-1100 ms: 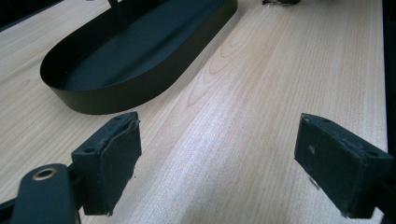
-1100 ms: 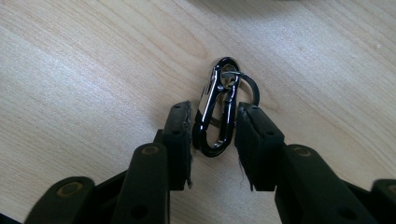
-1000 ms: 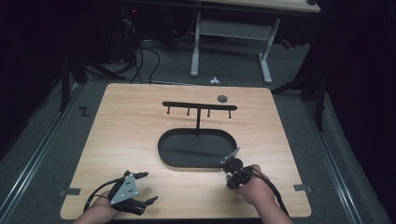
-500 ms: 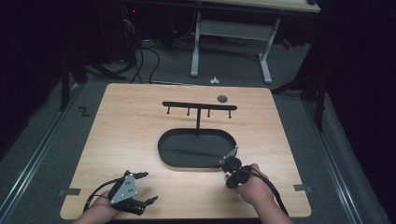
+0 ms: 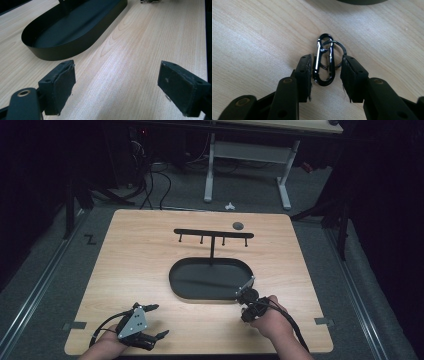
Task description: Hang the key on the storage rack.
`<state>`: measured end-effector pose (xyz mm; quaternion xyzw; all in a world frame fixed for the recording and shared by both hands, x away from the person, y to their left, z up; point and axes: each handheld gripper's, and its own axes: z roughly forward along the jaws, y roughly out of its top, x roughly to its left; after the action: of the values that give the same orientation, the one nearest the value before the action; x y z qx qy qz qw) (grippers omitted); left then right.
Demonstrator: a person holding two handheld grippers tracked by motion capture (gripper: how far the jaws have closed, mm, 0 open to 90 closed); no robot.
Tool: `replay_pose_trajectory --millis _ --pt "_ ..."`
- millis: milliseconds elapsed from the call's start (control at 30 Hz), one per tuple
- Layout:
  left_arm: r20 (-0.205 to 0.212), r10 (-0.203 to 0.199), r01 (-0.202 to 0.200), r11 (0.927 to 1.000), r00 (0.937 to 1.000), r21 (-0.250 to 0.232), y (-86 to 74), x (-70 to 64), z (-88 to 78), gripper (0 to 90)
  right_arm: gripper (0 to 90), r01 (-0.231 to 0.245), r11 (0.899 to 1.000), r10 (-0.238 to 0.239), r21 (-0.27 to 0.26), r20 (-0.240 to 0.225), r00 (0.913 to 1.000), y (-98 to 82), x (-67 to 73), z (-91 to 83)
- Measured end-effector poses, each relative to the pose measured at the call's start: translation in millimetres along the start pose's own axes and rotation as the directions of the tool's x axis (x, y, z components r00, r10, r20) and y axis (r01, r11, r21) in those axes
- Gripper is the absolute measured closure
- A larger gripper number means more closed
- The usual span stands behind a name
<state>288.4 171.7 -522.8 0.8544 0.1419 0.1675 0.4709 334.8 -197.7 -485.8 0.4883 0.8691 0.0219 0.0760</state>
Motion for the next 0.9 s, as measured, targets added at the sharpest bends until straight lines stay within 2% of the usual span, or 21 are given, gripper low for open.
replay_pose_trajectory --millis 133,233,367,467,600,667,700,733,767,800,833,900 --pt "0.001 0.0 0.0 1.0 1.0 -0.001 0.0 0.1 0.0 15.1 62.3 0.028 1.0 -0.028 0.006 -0.001 0.9996 1.2 1.9 2.1" --pt "0.002 -0.001 0.001 1.0 1.0 -0.001 0.0 0.1 0.0 15.1 68.0 0.023 1.0 -0.023 0.004 -0.002 0.9997 1.3 1.8 2.1" --pt "0.002 0.0 0.0 1.0 1.0 -0.001 -0.1 0.0 0.0 15.1 70.0 0.03 1.0 -0.03 0.0 0.002 0.9996 1.6 2.4 2.2" --pt "0.002 0.001 -0.001 1.0 1.0 -0.001 -0.1 -0.1 -0.1 15.2 70.9 0.021 1.0 -0.021 -0.002 0.006 0.9998 1.1 3.0 2.0" --pt "0.003 -0.001 0.001 1.0 1.0 0.0 0.0 0.2 0.0 15.2 72.1 -0.019 1.0 0.019 -0.012 -0.009 0.9998 0.1 0.5 1.1" --pt "0.004 -0.004 0.004 1.0 1.0 0.001 0.0 0.5 0.0 15.1 72.5 -0.02 1.0 0.02 -0.013 -0.011 0.9997 -0.7 -1.1 0.5" --pt "0.004 -0.004 0.004 1.0 1.0 0.001 0.0 0.5 0.0 15.1 76.3 -0.022 1.0 0.022 -0.017 -0.008 0.9997 -1.2 -1.2 -0.4" --pt "0.004 -0.004 0.004 1.0 1.0 0.002 0.0 0.5 0.0 15.1 76.3 -0.022 1.0 0.022 -0.017 -0.008 0.9997 -1.2 -1.2 -0.4" --pt "0.005 -0.003 0.003 1.0 1.0 0.002 0.0 0.5 0.1 15.1 84.1 -0.038 0.998 0.038 -0.044 0.002 0.9993 -0.9 -3.4 -6.5" --pt "0.005 -0.003 0.003 1.0 1.0 0.002 0.0 0.5 0.1 15.1 84.1 -0.038 0.998 0.038 -0.044 0.002 0.9993 -0.9 -3.4 -6.5" --pt "0.004 -0.006 0.006 1.0 1.0 0.003 0.1 0.6 0.3 15.1 84.0 -0.022 0.999 0.022 -0.029 -0.019 0.9996 -1.3 -3.9 -5.8" --pt "0.003 -0.005 0.005 1.0 1.0 0.003 0.1 0.5 0.3 15.1 83.9 -0.011 1.0 0.011 -0.029 -0.002 0.9999 -2.0 -0.7 -3.9"
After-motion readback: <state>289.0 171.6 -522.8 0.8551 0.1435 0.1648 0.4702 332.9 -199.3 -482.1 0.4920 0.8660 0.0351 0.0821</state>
